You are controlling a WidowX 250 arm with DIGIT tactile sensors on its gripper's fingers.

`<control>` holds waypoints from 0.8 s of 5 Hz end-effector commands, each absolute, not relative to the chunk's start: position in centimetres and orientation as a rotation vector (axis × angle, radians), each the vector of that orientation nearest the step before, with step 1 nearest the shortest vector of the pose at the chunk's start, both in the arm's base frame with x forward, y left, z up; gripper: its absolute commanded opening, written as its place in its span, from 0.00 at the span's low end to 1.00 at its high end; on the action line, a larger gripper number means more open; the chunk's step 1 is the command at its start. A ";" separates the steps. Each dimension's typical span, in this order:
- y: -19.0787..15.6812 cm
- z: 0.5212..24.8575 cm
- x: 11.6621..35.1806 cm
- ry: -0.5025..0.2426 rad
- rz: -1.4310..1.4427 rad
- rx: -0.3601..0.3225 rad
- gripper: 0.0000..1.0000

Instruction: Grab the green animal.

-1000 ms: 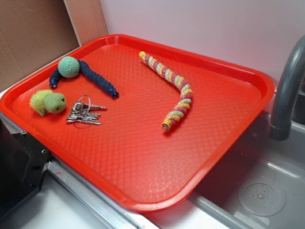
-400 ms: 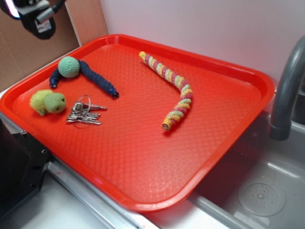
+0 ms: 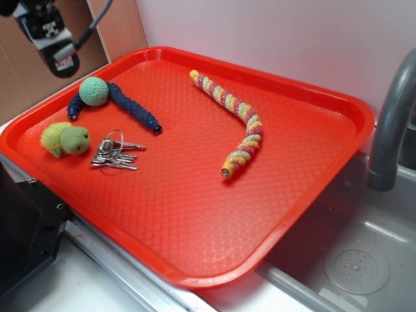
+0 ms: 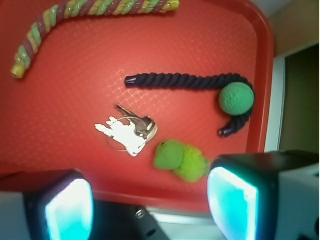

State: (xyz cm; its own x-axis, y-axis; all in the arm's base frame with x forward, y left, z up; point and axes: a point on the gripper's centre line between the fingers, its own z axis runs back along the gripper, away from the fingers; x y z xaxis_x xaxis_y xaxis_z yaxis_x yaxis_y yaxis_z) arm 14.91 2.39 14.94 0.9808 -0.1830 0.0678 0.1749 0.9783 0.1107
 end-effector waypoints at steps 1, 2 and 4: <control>4.7 11.3 15.7 -0.161 -0.472 0.080 1.00; 5.2 9.8 15.6 -0.175 -0.664 0.055 1.00; 6.9 6.6 15.5 -0.179 -0.890 0.028 1.00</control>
